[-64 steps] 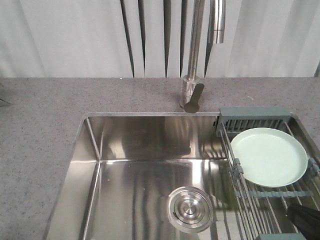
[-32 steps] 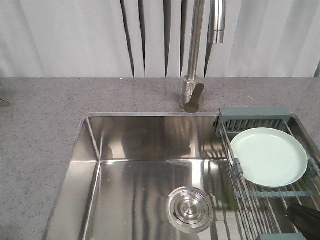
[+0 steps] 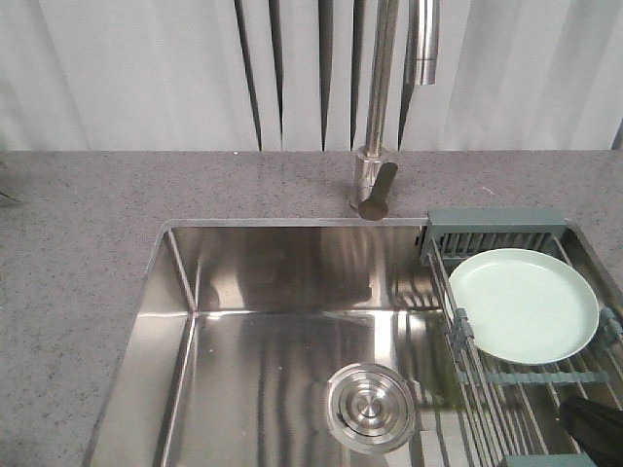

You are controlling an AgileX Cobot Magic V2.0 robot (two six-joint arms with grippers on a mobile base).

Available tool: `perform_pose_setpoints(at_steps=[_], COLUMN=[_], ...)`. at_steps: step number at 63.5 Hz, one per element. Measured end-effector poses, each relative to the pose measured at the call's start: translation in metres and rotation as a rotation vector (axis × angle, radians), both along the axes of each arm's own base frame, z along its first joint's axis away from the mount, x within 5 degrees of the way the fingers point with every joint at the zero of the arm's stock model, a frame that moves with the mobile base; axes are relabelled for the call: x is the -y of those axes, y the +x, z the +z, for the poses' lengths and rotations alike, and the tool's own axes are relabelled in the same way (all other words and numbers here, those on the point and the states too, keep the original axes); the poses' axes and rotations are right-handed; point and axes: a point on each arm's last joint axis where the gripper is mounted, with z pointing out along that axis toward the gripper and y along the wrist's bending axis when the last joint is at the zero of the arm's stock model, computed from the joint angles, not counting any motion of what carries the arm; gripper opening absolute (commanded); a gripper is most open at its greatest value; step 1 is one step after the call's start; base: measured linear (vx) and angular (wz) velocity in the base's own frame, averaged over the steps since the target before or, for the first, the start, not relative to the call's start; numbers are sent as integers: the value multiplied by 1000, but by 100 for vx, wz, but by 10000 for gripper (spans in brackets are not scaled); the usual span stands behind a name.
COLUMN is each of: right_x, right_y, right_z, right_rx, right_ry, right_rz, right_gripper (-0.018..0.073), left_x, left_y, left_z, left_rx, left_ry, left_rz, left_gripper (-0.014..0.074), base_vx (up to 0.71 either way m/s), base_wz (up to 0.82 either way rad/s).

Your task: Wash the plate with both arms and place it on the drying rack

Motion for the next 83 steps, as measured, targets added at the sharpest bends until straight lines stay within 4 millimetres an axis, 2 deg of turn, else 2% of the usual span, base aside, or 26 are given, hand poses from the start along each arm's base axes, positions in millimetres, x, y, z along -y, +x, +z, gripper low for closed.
perform_pose_setpoints(at_steps=[21,30,39,45,52,62,83], right_x=[0,4,17,26,32,38,41], right_y=[0,-4,-2,-4,-8,-8,-6], right_z=[0,-4,-23,-44,-61,-76,-59], right_rx=[1,20,62,85,117,180,401], right_ry=[-3,-62,27,107,154,171,205], right_rz=[1,-20,-220,-351,-437,-504,-507], right_gripper=[-4,-4,-4,-4,-4,-4,-4], left_x=[0,0,0,0,0,0,0], left_y=[0,0,0,0,0,0,0], left_z=[0,0,0,-1,-1,-1,-1], left_rx=[0,-1,-2,-7,-8,-8,-10], left_ry=[0,0,0,-1,-1,-1,-1], left_rz=[0,0,0,1,1,1,1], left_gripper=[-6,-6,-6,-6,-6,-6,-6], base_vx=[0,0,0,0,0,0,0], base_wz=[0,0,0,0,0,0,0])
